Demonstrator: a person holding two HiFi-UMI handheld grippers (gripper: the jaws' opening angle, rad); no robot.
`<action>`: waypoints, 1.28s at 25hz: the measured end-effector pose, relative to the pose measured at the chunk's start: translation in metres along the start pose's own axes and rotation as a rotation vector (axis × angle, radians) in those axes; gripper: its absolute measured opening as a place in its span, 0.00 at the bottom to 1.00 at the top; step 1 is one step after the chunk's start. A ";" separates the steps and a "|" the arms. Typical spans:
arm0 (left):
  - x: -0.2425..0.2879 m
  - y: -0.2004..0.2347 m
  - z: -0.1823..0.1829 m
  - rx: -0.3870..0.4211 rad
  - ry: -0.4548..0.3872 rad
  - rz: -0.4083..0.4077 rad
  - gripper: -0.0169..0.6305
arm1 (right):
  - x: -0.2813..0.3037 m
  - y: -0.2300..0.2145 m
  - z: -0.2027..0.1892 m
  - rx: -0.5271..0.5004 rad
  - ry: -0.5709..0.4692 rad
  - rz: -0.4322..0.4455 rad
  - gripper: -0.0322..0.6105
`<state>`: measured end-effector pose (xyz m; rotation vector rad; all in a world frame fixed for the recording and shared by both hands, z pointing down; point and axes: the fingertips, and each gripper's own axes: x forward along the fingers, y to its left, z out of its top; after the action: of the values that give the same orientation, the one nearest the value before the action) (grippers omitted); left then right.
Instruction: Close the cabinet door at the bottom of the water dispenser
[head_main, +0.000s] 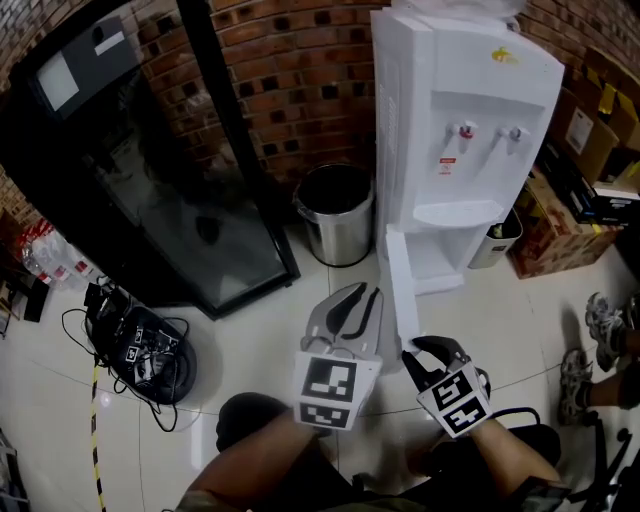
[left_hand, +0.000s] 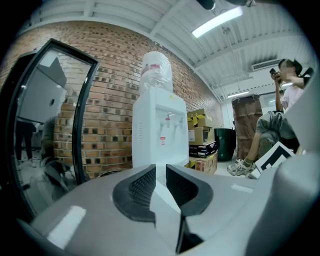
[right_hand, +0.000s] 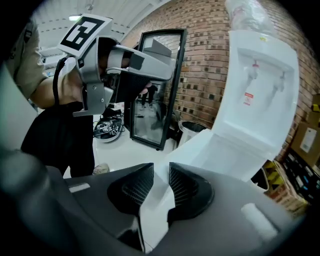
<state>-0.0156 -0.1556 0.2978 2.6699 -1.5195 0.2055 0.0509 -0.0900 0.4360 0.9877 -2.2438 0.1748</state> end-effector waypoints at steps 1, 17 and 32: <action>0.002 -0.004 -0.001 0.000 0.001 -0.012 0.12 | -0.004 -0.006 -0.005 0.021 0.012 -0.016 0.20; 0.034 -0.004 -0.018 -0.048 0.052 -0.044 0.08 | -0.053 -0.115 -0.072 0.268 0.184 -0.264 0.12; 0.078 0.005 -0.045 -0.013 0.115 -0.049 0.05 | -0.041 -0.317 -0.107 0.595 0.027 -0.593 0.05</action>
<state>0.0161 -0.2193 0.3540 2.6314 -1.4158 0.3387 0.3476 -0.2490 0.4481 1.8986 -1.7976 0.6012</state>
